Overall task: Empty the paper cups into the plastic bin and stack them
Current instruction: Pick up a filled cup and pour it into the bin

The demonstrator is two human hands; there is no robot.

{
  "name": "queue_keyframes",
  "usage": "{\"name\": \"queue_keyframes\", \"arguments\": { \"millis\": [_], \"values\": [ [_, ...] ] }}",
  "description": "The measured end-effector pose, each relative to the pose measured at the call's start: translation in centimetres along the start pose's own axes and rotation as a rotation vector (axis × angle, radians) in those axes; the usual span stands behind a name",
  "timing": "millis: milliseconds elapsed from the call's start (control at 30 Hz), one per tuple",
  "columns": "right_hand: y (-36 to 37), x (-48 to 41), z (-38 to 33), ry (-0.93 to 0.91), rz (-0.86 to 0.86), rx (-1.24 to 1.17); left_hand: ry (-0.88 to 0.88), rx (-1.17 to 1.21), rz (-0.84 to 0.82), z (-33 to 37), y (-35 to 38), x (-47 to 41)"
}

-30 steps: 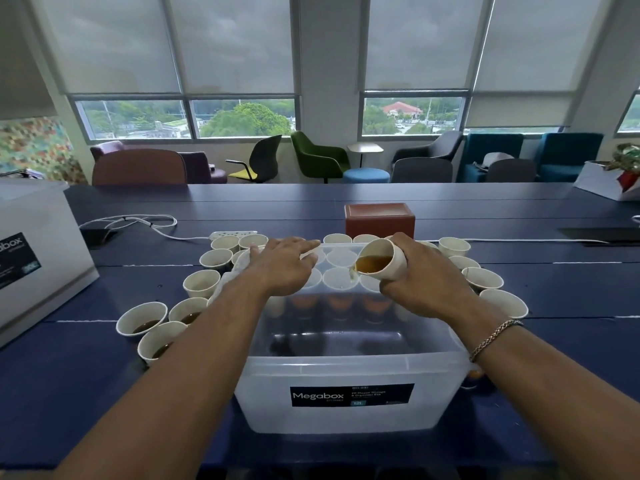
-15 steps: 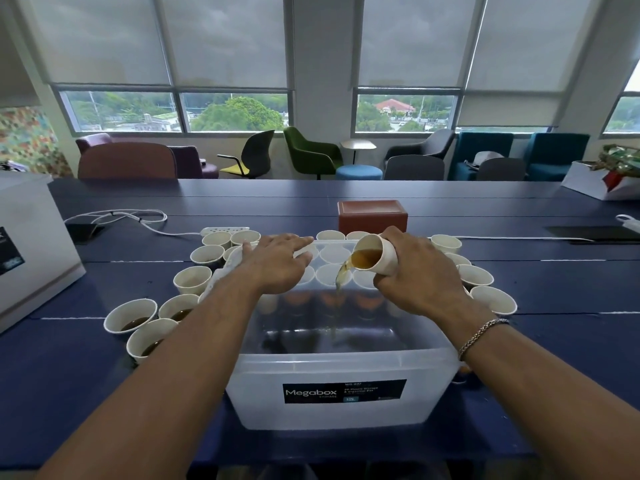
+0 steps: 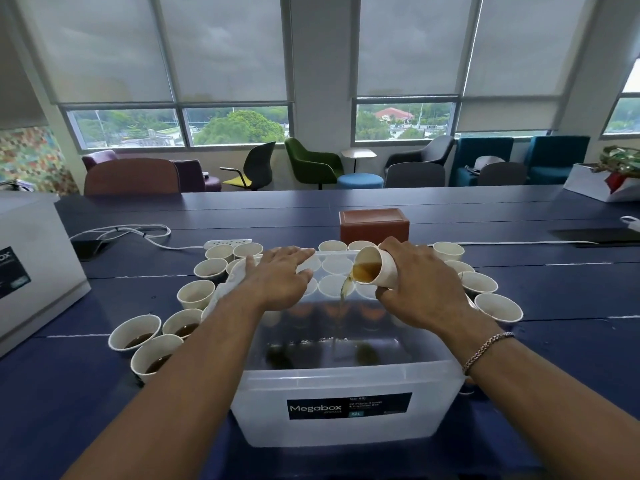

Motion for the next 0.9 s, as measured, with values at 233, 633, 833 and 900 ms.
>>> {"name": "queue_keyframes", "arguments": {
  "millis": [233, 633, 833, 900],
  "values": [
    [-0.13, 0.16, -0.28, -0.009, -0.003, 0.056, 0.004, 0.005, 0.001, -0.12, 0.15, -0.25],
    [-0.3, 0.12, -0.79, -0.025, 0.002, 0.13, -0.004, 0.021, -0.004, -0.23, 0.2, -0.36],
    [-0.36, 0.18, -0.99, -0.036, 0.003, 0.147, -0.004, 0.02, 0.004, -0.04, 0.01, -0.23],
    [-0.37, 0.21, -1.03, -0.04, 0.009, 0.155, -0.004, 0.019, 0.002, -0.1, 0.09, -0.29]
  ]
}}
Point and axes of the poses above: each hand's wrist, its own x-axis away from the middle knuckle, its own y-axis out of the palm, z = x × y, the point moved 6 cm from there along -x, towards the middle knuckle, and after that the axes turned 6 degrees about -z, right-handed, at the moved point
